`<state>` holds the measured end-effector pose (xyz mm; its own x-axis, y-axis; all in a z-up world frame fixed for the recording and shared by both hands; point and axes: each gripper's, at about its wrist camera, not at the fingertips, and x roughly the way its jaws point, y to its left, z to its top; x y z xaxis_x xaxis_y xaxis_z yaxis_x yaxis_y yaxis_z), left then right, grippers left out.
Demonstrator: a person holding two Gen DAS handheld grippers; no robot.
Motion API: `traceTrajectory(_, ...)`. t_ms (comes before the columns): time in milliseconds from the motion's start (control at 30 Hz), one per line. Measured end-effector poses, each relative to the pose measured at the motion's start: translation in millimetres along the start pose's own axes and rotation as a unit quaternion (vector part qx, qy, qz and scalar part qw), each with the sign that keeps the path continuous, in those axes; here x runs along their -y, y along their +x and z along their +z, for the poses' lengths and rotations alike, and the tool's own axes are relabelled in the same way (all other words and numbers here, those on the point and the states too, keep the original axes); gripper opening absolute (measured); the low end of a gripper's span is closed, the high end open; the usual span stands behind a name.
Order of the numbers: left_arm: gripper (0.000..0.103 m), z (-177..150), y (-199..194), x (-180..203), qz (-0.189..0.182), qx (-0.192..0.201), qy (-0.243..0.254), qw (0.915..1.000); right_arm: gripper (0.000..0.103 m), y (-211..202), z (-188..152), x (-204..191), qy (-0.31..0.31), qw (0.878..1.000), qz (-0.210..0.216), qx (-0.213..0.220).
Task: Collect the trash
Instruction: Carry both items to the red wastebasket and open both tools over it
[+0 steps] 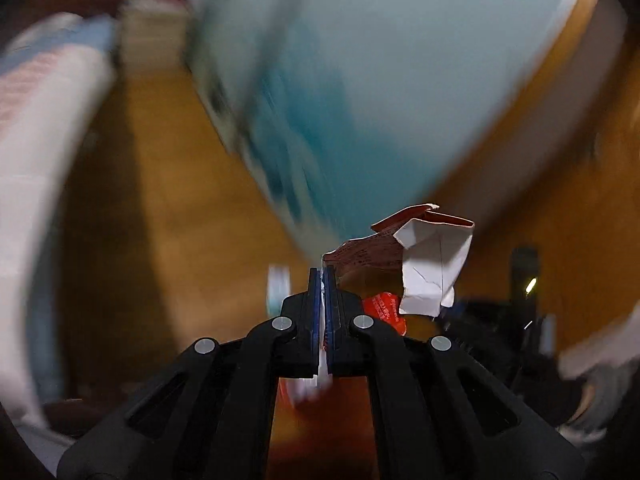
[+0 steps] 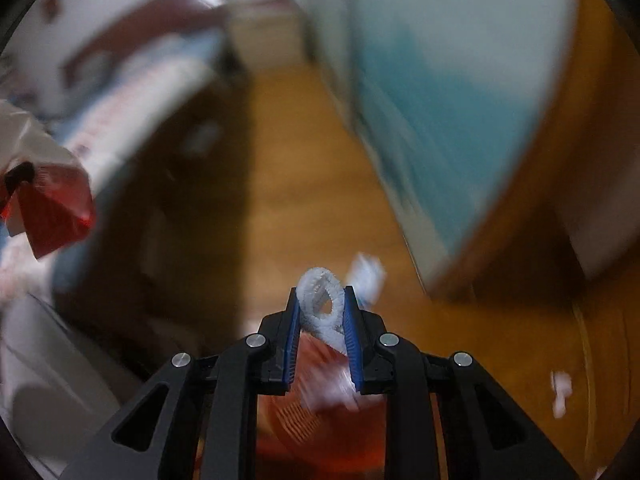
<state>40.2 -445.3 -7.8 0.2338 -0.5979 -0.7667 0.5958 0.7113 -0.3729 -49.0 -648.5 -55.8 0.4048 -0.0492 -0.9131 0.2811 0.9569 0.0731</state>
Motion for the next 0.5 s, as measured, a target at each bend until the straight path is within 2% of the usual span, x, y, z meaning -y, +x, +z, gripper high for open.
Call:
traceTrajectory(33,0.002,-4,30,12,0.001,-0.043,0.018,0.9989,0.022,13,-14,17,0.021,0.999,-0.007,-0.024)
traceTrajectory(100,0.002,-24,95,34,-0.002,-0.13,0.043,0.9906,0.022,35,-38,39,0.054,0.997,-0.012,-0.053)
traceTrajectory(167,0.002,-42,140,44,-0.002,-0.192,0.05,0.9802,0.022,53,-56,51,0.079,0.994,-0.009,-0.073)
traceTrajectory(233,0.002,-54,166,49,0.007,-0.236,0.06,0.9699,0.022,65,-66,62,0.102,0.991,-0.01,-0.088)
traceTrajectory(333,0.002,-59,182,57,0.024,-0.253,0.09,0.9628,0.023,79,-73,66,0.111,0.989,-0.008,-0.101)
traceTrajectory(400,0.002,-61,190,54,0.028,-0.259,0.091,0.9612,0.032,84,-72,65,0.108,0.989,-0.011,-0.104)
traceTrajectory(433,0.002,-64,196,52,0.033,-0.268,0.09,0.9587,0.033,87,-71,64,0.11,0.988,-0.012,-0.108)
traceTrajectory(500,0.01,-68,204,50,0.04,-0.284,0.081,0.9546,0.049,87,-68,68,0.115,0.988,-0.014,-0.106)
